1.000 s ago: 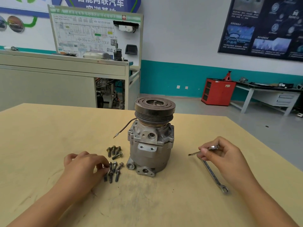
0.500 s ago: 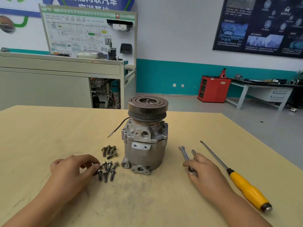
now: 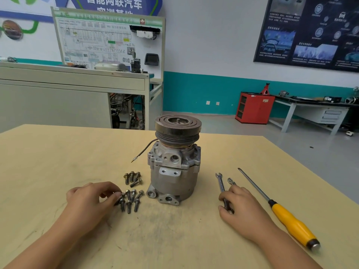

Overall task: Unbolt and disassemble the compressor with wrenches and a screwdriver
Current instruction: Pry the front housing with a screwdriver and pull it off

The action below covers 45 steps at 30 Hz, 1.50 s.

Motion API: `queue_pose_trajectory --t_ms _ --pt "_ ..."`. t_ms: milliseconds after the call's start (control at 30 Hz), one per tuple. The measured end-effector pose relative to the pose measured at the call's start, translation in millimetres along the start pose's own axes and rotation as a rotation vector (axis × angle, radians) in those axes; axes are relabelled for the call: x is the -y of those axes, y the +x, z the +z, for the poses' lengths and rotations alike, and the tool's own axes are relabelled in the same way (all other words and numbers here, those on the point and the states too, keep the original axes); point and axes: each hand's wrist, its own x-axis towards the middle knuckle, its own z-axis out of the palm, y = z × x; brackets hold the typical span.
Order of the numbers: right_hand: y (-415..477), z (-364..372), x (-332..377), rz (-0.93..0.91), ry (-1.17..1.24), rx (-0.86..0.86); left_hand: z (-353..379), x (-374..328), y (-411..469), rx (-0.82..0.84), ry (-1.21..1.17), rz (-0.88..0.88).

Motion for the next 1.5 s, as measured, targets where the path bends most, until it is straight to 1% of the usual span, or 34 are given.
queue_pose_trajectory --t_ms 300,433,500,567,633,700,767,833,967,1067,1133,1200,1300,1433,1500 --pt "-0.9 0.3 0.1 0.010 -0.049 -0.024 0.3 -1.7 -0.4 0.001 -0.013 0.014" --pt "-5.5 -7.7 2.3 0.043 -0.042 -0.112 1.0 -0.8 -1.0 -0.018 -0.018 0.050" --pt "-9.8 -17.0 -1.2 0.110 -0.058 -0.164 2.6 0.1 -1.5 -0.021 -0.027 0.070" --pt "-15.7 -29.7 -10.7 0.224 -0.167 -0.161 4.9 0.1 -1.8 -0.019 -0.025 0.098" --pt "-24.0 -42.3 -21.8 0.379 -0.308 -0.087 7.9 0.6 -1.3 -0.013 -0.009 0.130" --pt "-32.1 -49.8 -30.8 0.498 -0.401 -0.007 9.9 -0.3 -0.9 -0.015 0.012 0.151" --pt "-36.1 -51.7 -35.4 0.573 -0.404 0.066 10.9 -1.2 -0.5 -0.031 0.024 0.153" --pt "-35.6 -49.9 -38.0 0.605 -0.359 0.120 11.3 -2.3 0.1 -0.045 0.038 0.150" --pt "-32.3 -49.3 -39.0 0.570 -0.313 0.083 11.7 -5.2 -0.9 -0.050 0.068 0.154" --pt "-33.1 -52.9 -35.0 0.513 -0.232 -0.038 9.7 -11.6 -2.1 -0.098 0.022 0.152" --pt "-36.5 -58.7 -30.0 0.438 -0.164 -0.086 6.8 -21.4 -0.8 -0.128 0.010 0.175" --pt "-40.5 -67.1 -25.5 0.353 -0.101 -0.064 3.1 -33.3 1.5 -0.132 0.000 0.205" --pt "-49.4 -80.5 -17.2 0.269 -0.057 0.018 0.6 -51.6 4.6 -0.150 -0.023 0.250" --pt "-64.6 -96.0 -7.3 0.235 -0.038 0.056 -0.2 -75.0 8.1 -0.212 -0.058 0.291" --pt "-71.9 -101.8 -5.5 0.212 -0.078 0.065 -2.5 -86.6 11.5 -0.250 -0.063 0.303"
